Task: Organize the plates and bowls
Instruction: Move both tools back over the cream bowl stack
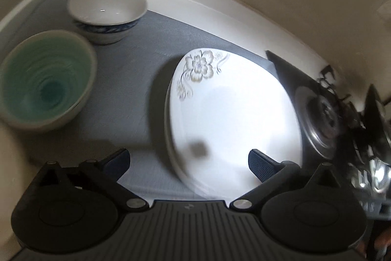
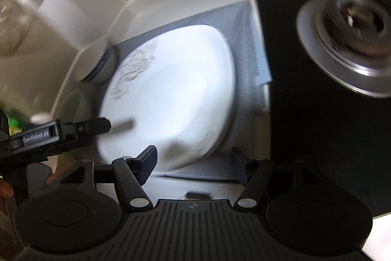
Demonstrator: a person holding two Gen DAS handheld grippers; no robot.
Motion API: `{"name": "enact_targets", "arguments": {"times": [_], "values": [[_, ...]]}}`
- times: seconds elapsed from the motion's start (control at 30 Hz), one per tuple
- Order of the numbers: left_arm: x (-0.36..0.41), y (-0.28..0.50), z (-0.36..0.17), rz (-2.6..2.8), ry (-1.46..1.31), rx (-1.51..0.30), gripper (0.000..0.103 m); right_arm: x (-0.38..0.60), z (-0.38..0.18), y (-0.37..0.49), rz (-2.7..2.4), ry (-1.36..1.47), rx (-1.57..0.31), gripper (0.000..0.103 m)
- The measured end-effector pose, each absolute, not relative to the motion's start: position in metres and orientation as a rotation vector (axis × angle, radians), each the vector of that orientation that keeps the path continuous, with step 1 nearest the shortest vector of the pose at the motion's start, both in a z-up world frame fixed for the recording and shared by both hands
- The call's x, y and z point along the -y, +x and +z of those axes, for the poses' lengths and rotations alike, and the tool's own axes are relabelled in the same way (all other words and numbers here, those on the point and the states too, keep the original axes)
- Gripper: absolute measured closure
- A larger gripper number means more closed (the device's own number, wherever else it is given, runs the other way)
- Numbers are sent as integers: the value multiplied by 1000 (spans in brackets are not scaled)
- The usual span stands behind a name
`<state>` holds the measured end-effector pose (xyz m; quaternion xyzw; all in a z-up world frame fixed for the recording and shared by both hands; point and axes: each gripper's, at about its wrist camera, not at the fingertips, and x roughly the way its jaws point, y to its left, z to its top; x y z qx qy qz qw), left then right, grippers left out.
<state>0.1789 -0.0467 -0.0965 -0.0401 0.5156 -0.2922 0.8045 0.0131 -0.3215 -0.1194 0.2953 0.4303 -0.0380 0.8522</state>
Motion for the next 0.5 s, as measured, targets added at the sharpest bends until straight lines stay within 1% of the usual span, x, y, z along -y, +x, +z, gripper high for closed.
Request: {"name": "enact_targets", "arguments": {"times": [0.17, 0.3, 0.4, 0.5], "values": [[-3, 148, -66, -546, -85, -1045, 0, 283, -86, 29, 91, 499, -899, 29], [-61, 149, -44, -312, -84, -970, 0, 234, -83, 64, 261, 412, -913, 28], [-97, 159, -42, -140, -91, -973, 0, 198, -88, 95, 351, 374, -945, 28], [-122, 170, -55, -19, -99, -1021, 0, 164, -96, 119, 392, 379, -993, 28]]}}
